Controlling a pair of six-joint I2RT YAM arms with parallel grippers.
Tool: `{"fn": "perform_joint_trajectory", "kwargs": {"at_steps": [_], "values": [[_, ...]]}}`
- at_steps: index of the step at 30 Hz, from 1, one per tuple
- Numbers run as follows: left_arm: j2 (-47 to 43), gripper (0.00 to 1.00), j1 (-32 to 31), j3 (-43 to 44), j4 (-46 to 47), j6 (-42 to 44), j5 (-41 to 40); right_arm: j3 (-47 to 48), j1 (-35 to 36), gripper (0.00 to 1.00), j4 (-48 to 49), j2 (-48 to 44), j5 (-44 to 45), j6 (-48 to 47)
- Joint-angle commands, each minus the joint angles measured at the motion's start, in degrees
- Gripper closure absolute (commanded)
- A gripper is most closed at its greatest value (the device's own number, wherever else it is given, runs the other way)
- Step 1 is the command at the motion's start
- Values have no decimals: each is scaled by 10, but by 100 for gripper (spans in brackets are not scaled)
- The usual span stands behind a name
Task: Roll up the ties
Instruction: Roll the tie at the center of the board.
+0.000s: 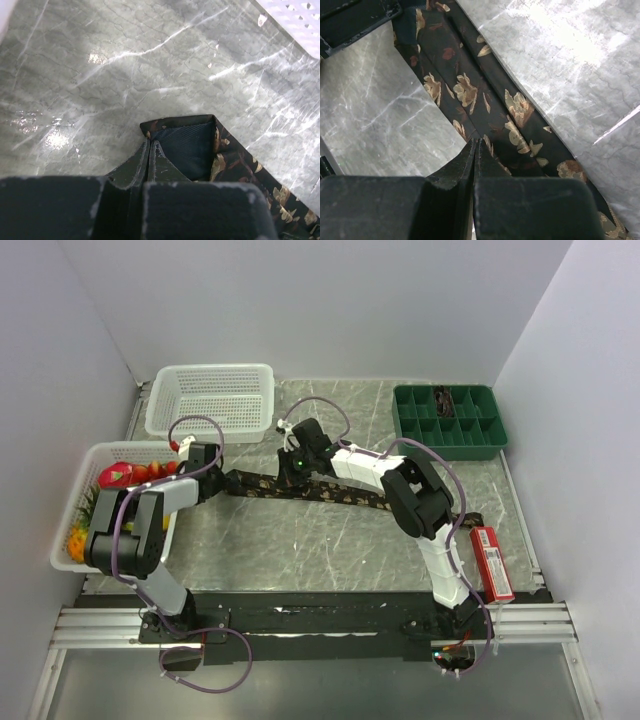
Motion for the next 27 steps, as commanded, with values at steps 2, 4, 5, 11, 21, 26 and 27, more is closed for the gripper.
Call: {"fn": "perform_joint_trajectory", "kwargs": {"at_steps": [2,4,5,11,21,26,27], "values": [[-38,99,-19,17,-5,38,-1,-13,-2,100,45,-46,-8,22],[-56,99,-34,16,-2,52,-15,-13,-2,100,57,-41,-11,36],[-61,99,-39,15,2,55,-18,-12,-1,100,60,-39,-16,39],[-106,99,-64,13,8,81,-37,0,-1,100,70,-18,-22,58],[-162,99,-91,-1,38,125,25,22,4,100,51,15,2,66],[-163,99,-120,-7,67,131,58,35,7,100,30,27,24,67],[-156,99,-130,-5,70,133,75,37,7,100,28,30,22,67]]}}
